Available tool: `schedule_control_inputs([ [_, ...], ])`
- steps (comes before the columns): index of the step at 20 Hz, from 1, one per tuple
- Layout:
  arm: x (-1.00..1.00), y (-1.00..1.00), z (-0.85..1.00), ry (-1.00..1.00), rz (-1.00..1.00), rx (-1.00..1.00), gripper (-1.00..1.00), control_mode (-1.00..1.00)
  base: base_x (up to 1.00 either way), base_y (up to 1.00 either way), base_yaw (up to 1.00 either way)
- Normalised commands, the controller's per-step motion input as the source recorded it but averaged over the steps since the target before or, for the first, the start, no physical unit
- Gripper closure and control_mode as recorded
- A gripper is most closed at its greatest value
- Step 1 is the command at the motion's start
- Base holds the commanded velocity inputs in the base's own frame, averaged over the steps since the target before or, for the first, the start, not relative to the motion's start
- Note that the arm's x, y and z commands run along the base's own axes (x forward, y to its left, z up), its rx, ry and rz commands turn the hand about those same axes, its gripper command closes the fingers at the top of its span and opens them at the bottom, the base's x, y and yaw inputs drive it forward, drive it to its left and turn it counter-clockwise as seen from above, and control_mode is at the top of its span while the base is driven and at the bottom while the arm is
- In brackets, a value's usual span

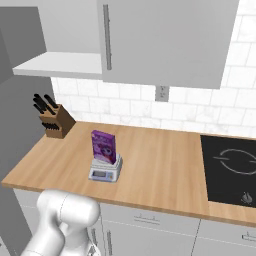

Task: Pick the cereal and place it on the digital scale for weighing, and close the cabinet.

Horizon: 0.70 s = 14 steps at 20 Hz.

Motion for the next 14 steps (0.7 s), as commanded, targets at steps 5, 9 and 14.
schedule_control_inputs([
  [5, 0.34, 1.0, -0.01, 0.04, -0.23, -0.34, -1.0, -1.0, 0.0, 0.0, 0.0],
  [9, 0.84, 0.13, 0.0, 0.31, 0.01, -0.05, -1.0, -1.0, 0.0, 0.0, 0.0],
  [14, 0.32, 0.32, -0.25, 0.1, 0.06, 0.05, -1.0, -1.0, 0.0, 0.0, 0.0],
])
